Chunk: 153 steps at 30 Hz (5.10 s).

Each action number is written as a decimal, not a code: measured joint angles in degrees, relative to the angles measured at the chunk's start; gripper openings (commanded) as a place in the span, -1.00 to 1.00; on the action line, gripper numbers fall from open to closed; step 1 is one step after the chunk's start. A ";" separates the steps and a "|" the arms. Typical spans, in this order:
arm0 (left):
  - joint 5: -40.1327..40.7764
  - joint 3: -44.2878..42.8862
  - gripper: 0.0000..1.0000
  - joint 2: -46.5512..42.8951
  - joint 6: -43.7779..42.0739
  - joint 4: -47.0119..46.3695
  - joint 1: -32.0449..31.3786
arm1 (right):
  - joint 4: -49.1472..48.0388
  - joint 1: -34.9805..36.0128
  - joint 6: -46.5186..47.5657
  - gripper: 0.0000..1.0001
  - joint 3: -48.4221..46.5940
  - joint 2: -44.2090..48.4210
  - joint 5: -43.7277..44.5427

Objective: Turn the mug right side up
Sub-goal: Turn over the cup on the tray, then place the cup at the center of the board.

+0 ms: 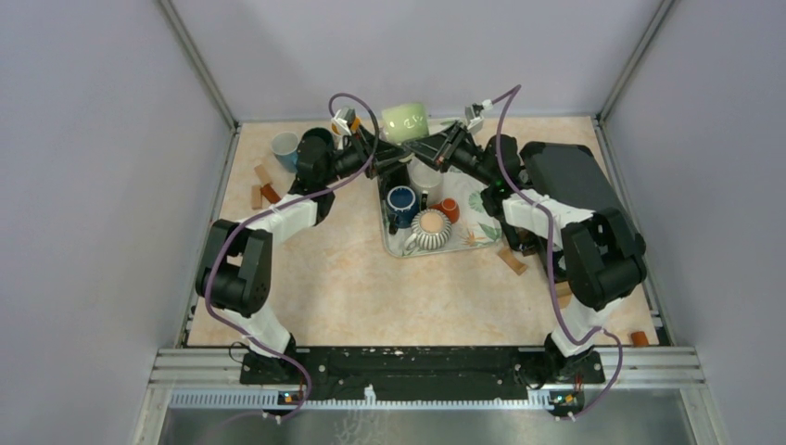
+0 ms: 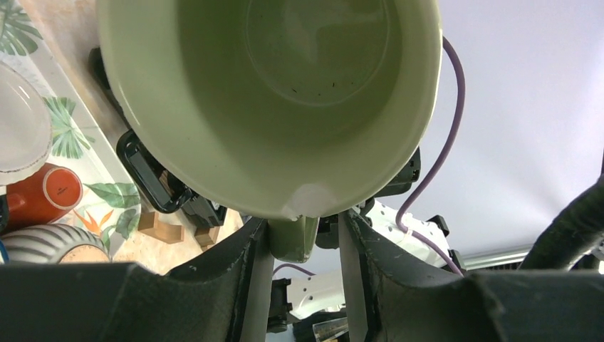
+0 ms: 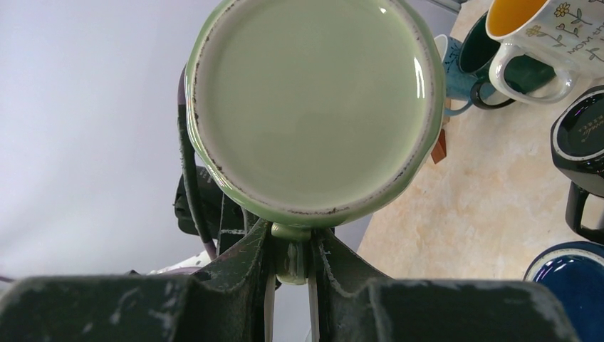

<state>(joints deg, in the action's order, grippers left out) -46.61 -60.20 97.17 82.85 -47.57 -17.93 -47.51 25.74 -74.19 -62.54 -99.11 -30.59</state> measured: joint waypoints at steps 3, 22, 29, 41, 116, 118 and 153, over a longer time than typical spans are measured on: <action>-0.68 0.02 -0.10 0.00 -0.02 -0.02 -0.02 | -0.02 0.09 0.00 -1.00 0.00 -0.15 -0.26; -1.22 0.59 -0.57 0.28 0.04 -0.02 0.07 | -0.09 0.09 -0.48 -1.00 -0.13 -0.50 -0.94; -1.95 0.52 -1.00 0.26 -0.24 0.20 0.22 | 0.37 0.09 -0.48 -1.00 -0.13 -0.50 -1.22; -1.29 -1.81 -1.00 -1.18 -10.10 9.86 0.24 | 3.04 0.11 2.25 -0.37 -0.11 -0.50 -0.68; 35.10 -10.16 -1.00 -19.19 -57.22 76.17 5.64 | 51.12 0.42 39.17 0.97 1.70 22.82 16.31; 35.12 -10.16 -1.00 -17.94 -57.68 76.15 5.64 | 51.91 0.42 39.63 0.97 1.70 22.82 16.44; 44.39 -20.09 -1.00 8.57 -66.84 81.94 2.45 | 57.81 0.42 44.41 0.97 1.79 25.66 21.44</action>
<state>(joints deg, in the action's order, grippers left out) -2.22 -80.29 105.73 16.01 34.37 -15.49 10.31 26.15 -29.78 -60.75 -73.45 -9.15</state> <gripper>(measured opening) 0.256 0.986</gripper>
